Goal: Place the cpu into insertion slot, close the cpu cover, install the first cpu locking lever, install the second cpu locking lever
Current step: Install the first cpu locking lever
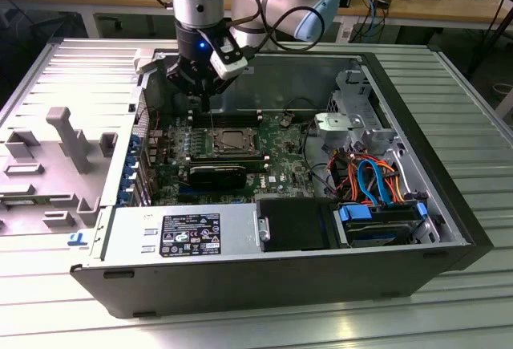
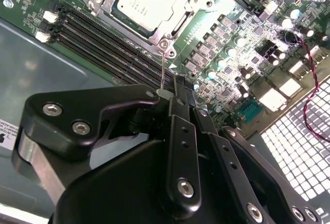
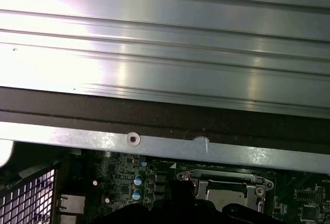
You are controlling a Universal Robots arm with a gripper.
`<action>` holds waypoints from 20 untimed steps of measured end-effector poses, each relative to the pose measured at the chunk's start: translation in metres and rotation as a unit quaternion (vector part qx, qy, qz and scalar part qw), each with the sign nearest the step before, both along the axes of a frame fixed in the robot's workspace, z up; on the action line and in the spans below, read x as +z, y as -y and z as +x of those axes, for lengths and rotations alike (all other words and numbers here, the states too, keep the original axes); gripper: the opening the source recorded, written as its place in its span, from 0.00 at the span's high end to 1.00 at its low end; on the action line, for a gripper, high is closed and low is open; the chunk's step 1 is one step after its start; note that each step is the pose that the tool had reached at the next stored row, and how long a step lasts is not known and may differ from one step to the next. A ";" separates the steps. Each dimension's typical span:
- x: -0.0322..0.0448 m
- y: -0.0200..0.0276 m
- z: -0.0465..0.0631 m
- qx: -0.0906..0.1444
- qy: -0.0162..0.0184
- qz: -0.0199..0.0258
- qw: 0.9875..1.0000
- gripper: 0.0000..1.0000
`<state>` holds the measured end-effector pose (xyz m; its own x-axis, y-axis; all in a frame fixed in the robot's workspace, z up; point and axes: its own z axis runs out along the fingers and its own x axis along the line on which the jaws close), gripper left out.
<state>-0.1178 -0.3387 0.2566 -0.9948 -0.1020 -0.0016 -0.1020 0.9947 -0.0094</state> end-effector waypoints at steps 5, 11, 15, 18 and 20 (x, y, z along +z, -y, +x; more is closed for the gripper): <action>-0.0039 0.0000 0.000 0.000 0.000 0.000 1.000 0.89; -0.0096 0.0001 0.000 0.000 0.000 0.000 1.000 0.89; -0.0109 0.0004 0.002 0.000 0.000 0.000 1.000 0.89; -0.0105 0.0009 0.004 0.000 0.000 0.000 1.000 0.89; -0.0087 0.0006 0.005 0.000 0.000 0.001 1.000 0.89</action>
<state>-0.1131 -0.3393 0.2479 -0.9948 -0.1019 -0.0022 -0.1019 0.9948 -0.0081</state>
